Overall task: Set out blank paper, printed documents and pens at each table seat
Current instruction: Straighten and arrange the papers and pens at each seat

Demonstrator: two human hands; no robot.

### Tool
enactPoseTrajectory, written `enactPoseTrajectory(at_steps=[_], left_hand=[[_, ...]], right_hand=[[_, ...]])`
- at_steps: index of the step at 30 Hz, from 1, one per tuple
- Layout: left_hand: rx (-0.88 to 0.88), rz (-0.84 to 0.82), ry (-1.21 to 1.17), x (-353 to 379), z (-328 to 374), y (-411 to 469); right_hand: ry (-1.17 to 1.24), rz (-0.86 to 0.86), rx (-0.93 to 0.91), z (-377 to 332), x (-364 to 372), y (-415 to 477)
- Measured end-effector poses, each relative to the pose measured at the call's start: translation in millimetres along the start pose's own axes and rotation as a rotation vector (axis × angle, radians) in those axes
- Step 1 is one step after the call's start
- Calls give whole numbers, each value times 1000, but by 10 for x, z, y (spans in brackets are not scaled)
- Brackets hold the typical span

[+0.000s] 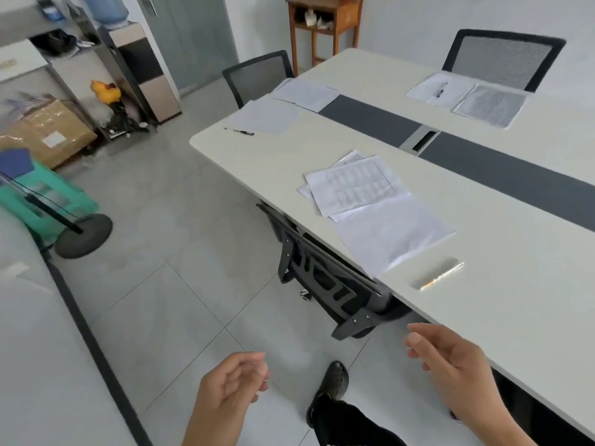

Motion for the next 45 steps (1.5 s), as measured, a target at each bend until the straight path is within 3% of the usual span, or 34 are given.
enactPoseTrajectory(at_steps=[10,16,26,32,37,45], left_hand=[[85,-100,115,30,1017,1732],[49,-189,127,57,1329,2548],[85,-501,270,113,1867,4501],[184,-685,553,597,2022,5621],[181,-713,671,1377,1931,6136],[159,-603,907,2328,1701,6486]], right_hand=[[49,35,13,-732,479,1725],[34,61,36,-967,715,2414],[-7,360,263,-837,1334,3169],[-150,461,339,-900,1643,3618],[-453,397,387,-742,1661,3987],[-740,58,492,-280,1535,4623]])
Point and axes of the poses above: each hand's wrist, its own y-axis towards the middle knuckle, its own x-axis out of the palm, z = x × y, the point moved 1 cm from there along y, towards the middle knuckle, and after that the axes turned 4 degrees about y, right-handed, at the moved point
